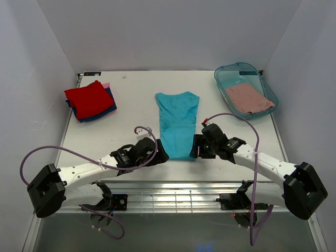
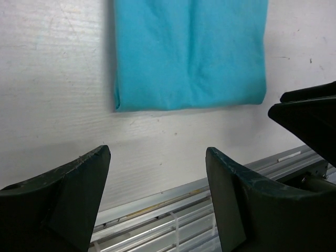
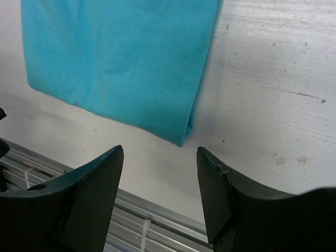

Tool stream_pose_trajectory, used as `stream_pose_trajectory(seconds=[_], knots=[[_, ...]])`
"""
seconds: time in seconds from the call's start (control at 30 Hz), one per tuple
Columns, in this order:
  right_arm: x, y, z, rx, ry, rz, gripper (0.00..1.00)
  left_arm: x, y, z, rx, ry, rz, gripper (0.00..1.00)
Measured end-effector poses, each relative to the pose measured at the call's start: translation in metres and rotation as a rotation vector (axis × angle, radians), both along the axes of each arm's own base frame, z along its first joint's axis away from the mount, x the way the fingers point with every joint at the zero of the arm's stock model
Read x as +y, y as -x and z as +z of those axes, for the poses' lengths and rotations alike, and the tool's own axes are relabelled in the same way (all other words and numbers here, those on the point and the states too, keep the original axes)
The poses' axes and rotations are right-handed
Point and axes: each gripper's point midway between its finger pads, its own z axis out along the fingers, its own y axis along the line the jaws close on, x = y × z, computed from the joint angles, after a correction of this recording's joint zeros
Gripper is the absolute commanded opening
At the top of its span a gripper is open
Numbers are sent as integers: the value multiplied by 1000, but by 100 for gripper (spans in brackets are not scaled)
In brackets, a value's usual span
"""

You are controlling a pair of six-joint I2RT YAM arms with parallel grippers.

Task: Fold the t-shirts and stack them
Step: Fold the folded rectangular tshirt in 1/3 of the way, then grab one side of the 2/3 rectangular tshirt with both arms

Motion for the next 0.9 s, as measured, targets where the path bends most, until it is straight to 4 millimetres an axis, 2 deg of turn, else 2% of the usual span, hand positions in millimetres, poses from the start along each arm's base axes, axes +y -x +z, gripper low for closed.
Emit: stream_pose_trajectory(seconds=[0.13, 0.43, 0.63, 0.9], knots=[[5, -4, 0, -9, -12, 0, 63, -6, -9, 4, -30, 24, -5, 83], [9, -7, -13, 12, 6, 3, 63, -1, -18, -23, 2, -37, -12, 83], [11, -9, -17, 12, 7, 4, 62, -3, -22, -28, -1, -42, -19, 83], [7, 3, -32, 33, 27, 20, 62, -5, -22, -39, 16, -55, -33, 83]])
